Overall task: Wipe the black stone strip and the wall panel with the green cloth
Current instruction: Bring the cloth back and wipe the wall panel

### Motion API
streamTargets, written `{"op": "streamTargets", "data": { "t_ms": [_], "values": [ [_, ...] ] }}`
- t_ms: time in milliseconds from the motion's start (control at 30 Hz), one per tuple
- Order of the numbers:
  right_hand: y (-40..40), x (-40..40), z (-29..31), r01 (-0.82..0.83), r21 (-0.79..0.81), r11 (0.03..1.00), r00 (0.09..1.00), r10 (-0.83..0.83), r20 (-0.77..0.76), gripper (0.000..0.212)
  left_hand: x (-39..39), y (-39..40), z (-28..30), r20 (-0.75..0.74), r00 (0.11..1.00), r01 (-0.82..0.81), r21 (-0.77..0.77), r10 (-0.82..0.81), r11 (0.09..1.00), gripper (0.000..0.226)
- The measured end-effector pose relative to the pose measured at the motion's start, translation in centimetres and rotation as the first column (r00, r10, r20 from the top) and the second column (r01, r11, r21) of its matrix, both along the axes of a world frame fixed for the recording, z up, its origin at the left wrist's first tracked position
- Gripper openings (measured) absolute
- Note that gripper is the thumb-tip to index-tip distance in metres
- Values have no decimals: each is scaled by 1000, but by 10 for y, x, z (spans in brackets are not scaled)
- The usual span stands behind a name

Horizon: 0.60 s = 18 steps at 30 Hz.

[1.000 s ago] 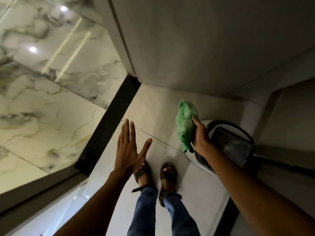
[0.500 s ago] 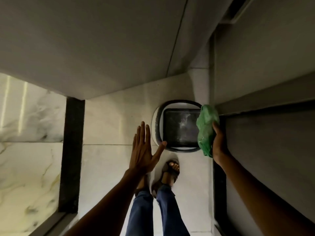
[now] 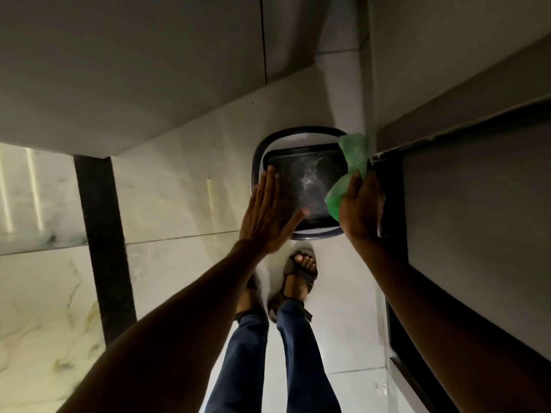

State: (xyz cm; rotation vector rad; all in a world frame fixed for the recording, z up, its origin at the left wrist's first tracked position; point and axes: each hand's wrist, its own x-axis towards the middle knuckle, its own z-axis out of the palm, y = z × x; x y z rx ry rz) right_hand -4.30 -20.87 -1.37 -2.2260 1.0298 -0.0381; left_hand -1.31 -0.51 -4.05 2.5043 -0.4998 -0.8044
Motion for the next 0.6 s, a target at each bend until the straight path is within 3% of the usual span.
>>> {"op": "streamTargets", "data": {
  "t_ms": [100, 200, 367, 600],
  "values": [
    [-2, -1, -21, -363, -173, 915, 930, 346, -125, 56, 2, 6, -18, 17, 1000, -7, 16, 6, 1000, 115],
    [0, -6, -47, -609, -163, 776, 771, 531, -352, 67, 2, 13, -31, 34, 999, 22, 49, -24, 999, 120],
    [7, -10, -79, -674, -209, 709, 700, 521, -489, 81, 3, 15, -42, 79, 997, 9, 85, -15, 996, 119],
    [12, -9, -93, -680, -250, 689, 693, 493, -526, 89, 0, -3, -52, 59, 988, -139, -66, 143, 988, 130]
  ]
}}
